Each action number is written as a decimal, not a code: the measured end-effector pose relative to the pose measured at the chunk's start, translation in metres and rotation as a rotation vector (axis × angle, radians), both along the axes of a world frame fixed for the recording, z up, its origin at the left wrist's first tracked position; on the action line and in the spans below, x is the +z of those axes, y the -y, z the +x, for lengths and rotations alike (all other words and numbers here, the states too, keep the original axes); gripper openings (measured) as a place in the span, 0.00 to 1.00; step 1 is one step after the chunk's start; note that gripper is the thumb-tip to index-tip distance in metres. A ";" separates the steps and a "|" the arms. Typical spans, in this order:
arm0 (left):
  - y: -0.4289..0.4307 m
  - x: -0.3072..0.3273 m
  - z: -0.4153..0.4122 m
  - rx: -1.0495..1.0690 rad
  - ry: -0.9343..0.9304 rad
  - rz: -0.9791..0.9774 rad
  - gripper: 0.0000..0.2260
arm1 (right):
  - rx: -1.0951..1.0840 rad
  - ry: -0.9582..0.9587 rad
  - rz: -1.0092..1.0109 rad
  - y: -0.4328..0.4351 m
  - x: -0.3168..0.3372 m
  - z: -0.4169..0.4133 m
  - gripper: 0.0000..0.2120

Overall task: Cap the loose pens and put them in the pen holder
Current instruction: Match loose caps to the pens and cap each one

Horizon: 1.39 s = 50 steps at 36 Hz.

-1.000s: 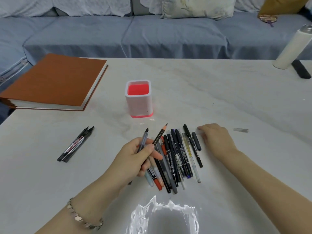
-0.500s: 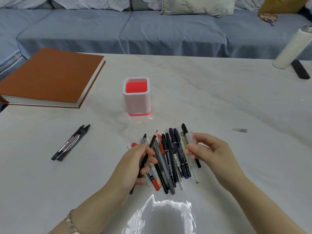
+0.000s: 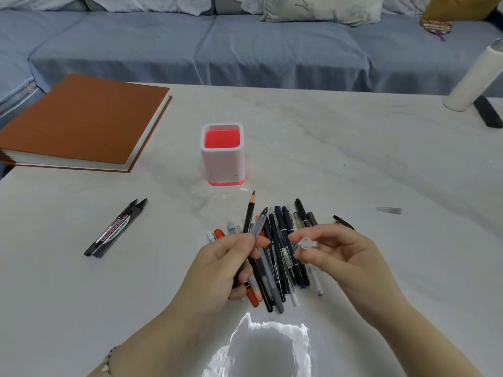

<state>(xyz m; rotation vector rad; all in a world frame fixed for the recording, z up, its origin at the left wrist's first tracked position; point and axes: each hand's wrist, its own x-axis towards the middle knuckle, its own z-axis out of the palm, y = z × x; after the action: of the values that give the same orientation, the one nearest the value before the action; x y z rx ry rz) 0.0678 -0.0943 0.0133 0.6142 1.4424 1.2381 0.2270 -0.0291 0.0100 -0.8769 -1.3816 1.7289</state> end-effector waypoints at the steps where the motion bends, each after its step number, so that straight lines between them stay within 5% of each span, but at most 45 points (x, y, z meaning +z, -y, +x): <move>1: 0.001 0.000 0.000 -0.001 -0.013 0.002 0.12 | 0.010 0.006 0.007 0.001 0.000 0.000 0.08; 9: 0.007 0.003 0.000 0.002 -0.115 0.022 0.10 | -0.050 0.091 0.026 0.003 -0.005 -0.003 0.05; 16: 0.012 0.002 0.003 0.038 -0.136 0.029 0.04 | -0.273 -0.068 -0.071 0.008 0.001 -0.014 0.16; 24: 0.014 0.004 0.004 0.005 -0.173 0.069 0.06 | -0.410 -0.161 -0.265 0.009 -0.002 -0.023 0.15; 50: 0.016 -0.005 0.007 -0.124 -0.581 0.178 0.11 | -0.263 -0.039 -0.201 0.021 -0.014 -0.026 0.11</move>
<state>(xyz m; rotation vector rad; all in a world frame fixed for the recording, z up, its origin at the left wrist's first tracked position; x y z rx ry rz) 0.0749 -0.1102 0.0082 1.2414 1.7385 1.1456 0.2008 -0.0502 -0.0042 -1.0778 -1.0273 1.6880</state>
